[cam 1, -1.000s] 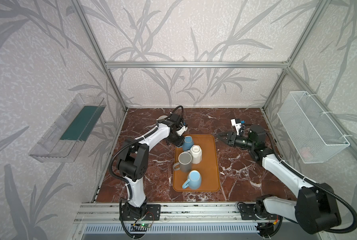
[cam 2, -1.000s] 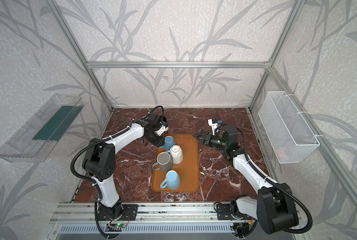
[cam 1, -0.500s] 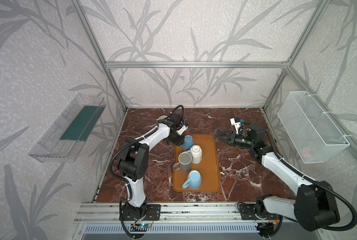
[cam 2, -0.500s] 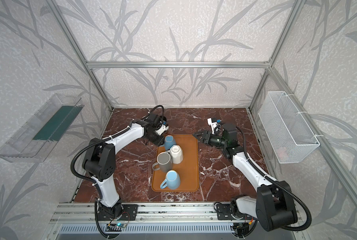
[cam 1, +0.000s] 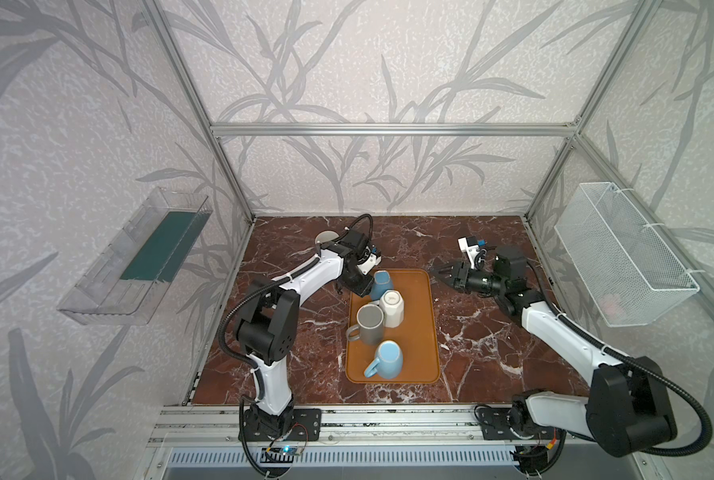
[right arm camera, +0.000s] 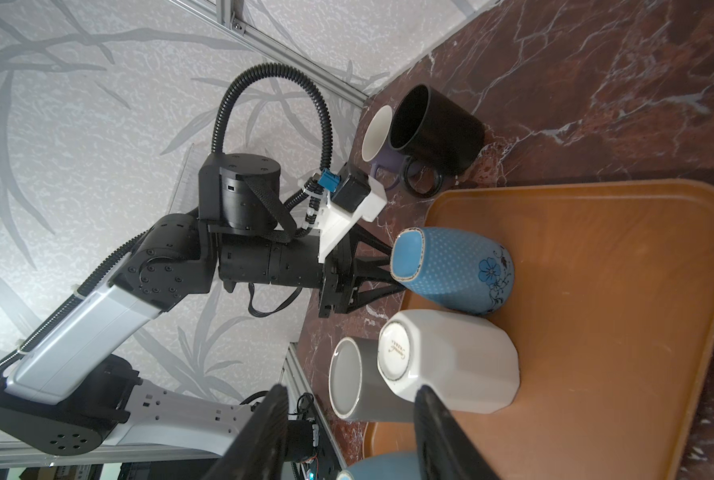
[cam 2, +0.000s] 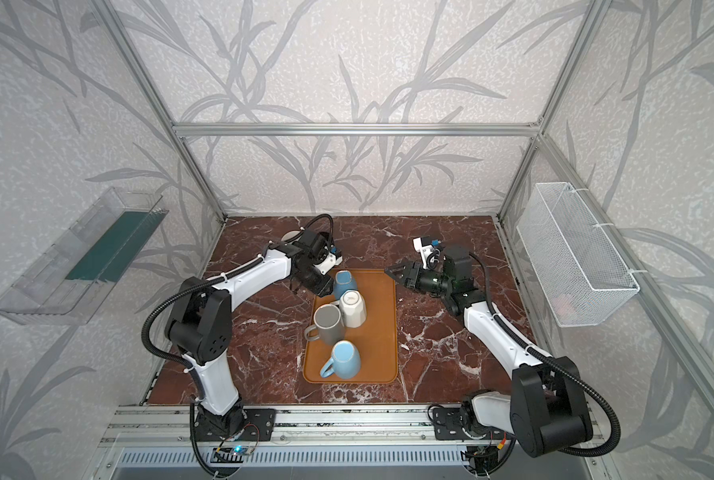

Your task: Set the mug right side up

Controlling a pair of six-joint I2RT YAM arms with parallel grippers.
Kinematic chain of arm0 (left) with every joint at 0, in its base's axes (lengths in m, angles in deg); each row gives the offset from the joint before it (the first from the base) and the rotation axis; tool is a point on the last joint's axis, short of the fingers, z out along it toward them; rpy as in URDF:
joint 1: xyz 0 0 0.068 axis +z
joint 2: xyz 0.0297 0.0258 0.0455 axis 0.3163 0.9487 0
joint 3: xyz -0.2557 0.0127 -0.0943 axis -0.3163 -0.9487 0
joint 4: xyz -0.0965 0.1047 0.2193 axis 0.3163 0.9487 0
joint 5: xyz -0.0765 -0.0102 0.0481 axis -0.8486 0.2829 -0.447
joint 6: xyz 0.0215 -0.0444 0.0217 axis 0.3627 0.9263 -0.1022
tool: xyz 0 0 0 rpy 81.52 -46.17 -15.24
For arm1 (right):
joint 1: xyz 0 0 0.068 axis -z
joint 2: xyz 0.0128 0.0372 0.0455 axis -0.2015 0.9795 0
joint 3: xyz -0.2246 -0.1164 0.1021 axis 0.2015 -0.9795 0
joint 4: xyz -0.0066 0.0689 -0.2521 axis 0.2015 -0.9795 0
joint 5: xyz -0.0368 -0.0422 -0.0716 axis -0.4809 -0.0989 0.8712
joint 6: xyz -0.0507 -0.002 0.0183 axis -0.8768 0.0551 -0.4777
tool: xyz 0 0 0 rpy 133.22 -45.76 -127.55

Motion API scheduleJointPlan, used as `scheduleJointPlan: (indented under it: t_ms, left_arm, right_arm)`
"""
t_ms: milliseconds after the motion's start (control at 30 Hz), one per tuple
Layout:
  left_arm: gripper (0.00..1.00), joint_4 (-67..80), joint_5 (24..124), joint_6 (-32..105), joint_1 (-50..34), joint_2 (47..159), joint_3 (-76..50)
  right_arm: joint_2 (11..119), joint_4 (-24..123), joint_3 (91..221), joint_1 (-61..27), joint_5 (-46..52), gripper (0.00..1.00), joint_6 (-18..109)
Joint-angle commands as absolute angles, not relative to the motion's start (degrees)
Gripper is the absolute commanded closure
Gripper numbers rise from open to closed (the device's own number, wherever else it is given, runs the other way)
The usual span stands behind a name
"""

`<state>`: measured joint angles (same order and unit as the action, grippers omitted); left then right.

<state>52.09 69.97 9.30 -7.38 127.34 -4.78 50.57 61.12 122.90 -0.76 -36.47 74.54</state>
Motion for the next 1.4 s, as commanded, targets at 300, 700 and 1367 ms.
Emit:
scheduleJointPlan:
  t_ms: [300, 700, 1367]
  left_arm:
    - [0.53, 54.1, 73.7, 5.4, -7.8, 126.4, -1.6]
    - [0.51, 58.2, 71.4, 0.8, -7.7, 129.5, 2.4]
    - [0.50, 61.2, 67.5, -1.9, -7.8, 134.9, 6.5]
  right_arm:
    - [49.0, 60.2, 123.9, -0.9, -36.3, 0.50, 73.4]
    - [49.3, 60.0, 124.2, -0.9, -36.2, 0.49, 73.3]
    - [48.4, 59.4, 123.7, -0.9, -35.8, 0.49, 73.0]
